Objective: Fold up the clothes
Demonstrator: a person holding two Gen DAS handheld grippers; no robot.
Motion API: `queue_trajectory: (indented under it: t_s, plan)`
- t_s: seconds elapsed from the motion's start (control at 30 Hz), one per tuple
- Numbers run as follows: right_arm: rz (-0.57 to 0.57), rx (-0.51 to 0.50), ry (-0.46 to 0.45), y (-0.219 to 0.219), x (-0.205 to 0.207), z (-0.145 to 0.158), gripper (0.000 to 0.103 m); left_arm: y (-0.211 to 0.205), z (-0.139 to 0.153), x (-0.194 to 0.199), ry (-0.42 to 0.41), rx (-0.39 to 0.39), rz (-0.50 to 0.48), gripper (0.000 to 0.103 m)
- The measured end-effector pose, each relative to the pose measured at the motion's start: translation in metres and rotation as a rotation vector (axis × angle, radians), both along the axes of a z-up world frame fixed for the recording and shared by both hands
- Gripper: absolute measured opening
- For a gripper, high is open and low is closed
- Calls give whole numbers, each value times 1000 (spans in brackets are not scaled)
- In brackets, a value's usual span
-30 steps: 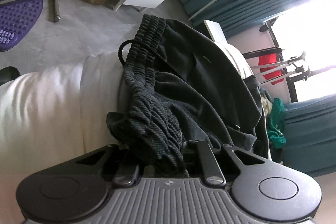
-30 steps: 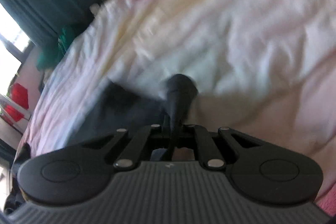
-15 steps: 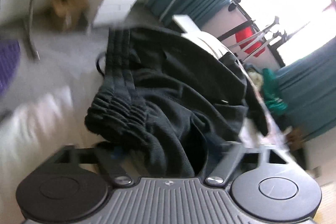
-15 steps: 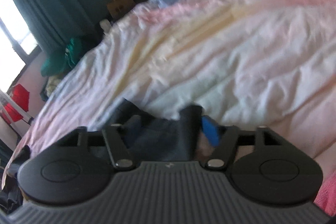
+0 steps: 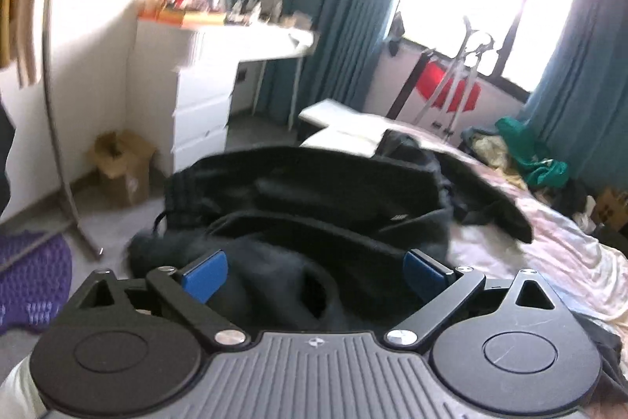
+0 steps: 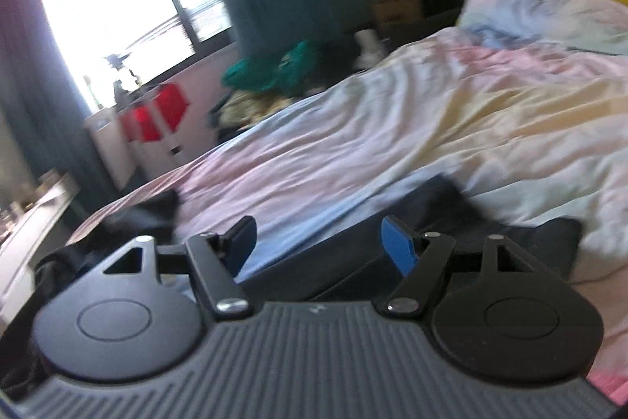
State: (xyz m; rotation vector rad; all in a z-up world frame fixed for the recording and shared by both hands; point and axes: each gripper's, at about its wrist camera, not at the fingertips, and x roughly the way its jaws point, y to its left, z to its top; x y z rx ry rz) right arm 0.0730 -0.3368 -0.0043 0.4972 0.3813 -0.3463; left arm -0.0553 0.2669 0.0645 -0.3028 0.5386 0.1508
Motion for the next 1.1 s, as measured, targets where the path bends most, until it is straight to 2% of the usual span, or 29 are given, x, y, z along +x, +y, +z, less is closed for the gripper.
queue_trajectory:
  t_s: [0.17, 0.43, 0.53, 0.63, 0.77, 0.9, 1.1]
  plan:
    - [127, -31, -5, 43, 5, 4, 73, -44, 9, 9, -45, 5, -82, 99]
    - [301, -131, -15, 105, 5, 4, 73, -128, 2, 54, -75, 39, -208, 100]
    - [324, -130, -29, 114, 5, 3, 73, -161, -5, 72, -96, 73, -268, 101]
    - [323, -115, -48, 118, 5, 2, 73, -187, -29, 93, -107, 121, -312, 101]
    - [318, -115, -68, 123, 8, -3, 73, -202, -64, 116, -76, 125, -330, 101]
    - [330, -117, -75, 130, 12, -5, 73, -199, -81, 122, -73, 108, -344, 101]
    - [362, -96, -77, 138, 18, -8, 73, -202, -87, 114, -121, 234, -341, 101]
